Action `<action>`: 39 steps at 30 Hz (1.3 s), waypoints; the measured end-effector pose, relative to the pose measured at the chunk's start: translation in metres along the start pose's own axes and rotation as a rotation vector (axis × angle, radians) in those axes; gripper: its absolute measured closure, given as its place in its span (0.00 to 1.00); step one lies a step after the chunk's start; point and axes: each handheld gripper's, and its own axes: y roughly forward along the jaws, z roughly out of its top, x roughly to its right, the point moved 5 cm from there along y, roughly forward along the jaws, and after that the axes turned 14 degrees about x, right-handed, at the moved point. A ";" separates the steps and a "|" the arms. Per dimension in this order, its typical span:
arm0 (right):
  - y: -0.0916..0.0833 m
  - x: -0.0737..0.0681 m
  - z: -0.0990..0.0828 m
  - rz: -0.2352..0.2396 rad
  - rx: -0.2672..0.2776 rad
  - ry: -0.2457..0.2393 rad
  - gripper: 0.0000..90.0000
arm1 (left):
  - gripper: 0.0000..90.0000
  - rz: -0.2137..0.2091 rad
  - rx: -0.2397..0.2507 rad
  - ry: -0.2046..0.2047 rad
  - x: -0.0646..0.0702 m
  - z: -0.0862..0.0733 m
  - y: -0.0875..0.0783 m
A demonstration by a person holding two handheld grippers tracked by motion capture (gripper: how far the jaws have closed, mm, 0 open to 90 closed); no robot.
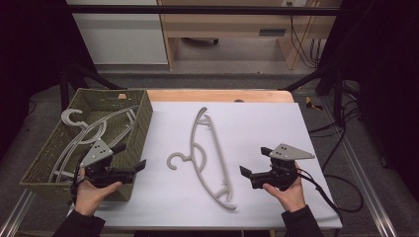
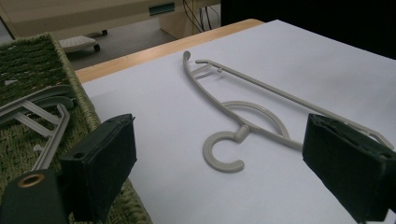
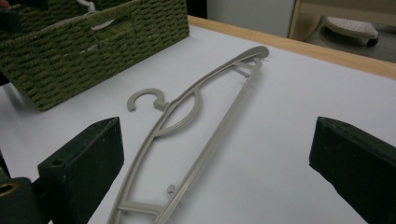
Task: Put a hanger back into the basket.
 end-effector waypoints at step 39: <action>0.081 -0.075 -0.083 0.157 -0.374 -0.124 0.36 | 0.08 0.035 0.016 0.006 -0.012 0.004 -0.010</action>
